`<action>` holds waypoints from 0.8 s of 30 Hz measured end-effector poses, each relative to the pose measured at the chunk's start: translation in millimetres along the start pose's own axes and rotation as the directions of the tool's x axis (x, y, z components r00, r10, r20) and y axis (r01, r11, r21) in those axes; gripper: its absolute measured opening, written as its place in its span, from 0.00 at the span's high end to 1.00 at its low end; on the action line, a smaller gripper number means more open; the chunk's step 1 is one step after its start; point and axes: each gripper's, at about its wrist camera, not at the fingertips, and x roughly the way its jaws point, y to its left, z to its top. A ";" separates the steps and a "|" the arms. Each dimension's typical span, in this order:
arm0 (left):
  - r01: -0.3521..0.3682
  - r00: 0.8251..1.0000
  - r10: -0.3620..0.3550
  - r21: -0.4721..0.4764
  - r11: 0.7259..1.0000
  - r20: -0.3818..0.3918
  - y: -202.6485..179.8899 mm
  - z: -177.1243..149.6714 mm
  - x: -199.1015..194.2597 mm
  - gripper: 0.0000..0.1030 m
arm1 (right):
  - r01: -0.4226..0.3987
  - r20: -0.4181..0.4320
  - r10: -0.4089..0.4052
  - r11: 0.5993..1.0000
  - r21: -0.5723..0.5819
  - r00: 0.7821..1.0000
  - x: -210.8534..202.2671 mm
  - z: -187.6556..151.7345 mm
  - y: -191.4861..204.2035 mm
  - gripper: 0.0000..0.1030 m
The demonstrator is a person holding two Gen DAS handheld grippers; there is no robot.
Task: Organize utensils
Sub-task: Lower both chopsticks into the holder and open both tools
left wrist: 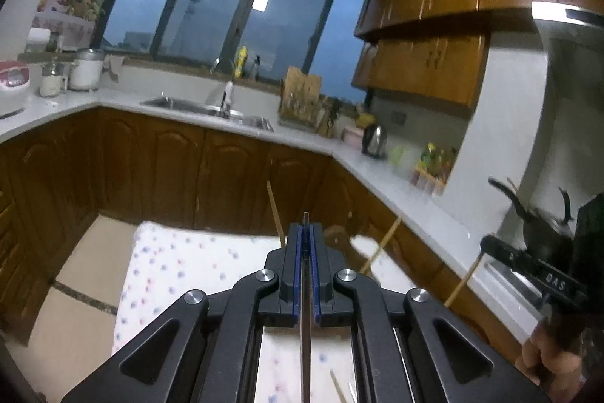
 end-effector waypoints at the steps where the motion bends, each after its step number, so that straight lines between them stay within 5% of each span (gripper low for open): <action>1: -0.005 1.000 0.005 0.001 1.000 0.018 0.5 0.3 2.2 0.98 | 0.002 0.010 -0.002 1.000 0.001 1.000 1.4 4.1 -0.4 0.95; 12: -0.111 0.958 0.091 0.056 0.992 0.272 -30.1 15.0 52.6 0.98 | 0.061 0.163 -0.058 0.998 -0.014 0.985 21.4 57.7 -4.7 0.95; 24: -0.187 0.937 0.177 0.004 0.982 0.303 -38.9 -39.5 159.8 0.98 | 0.127 0.186 -0.126 0.992 0.006 0.974 77.3 55.3 -29.2 0.96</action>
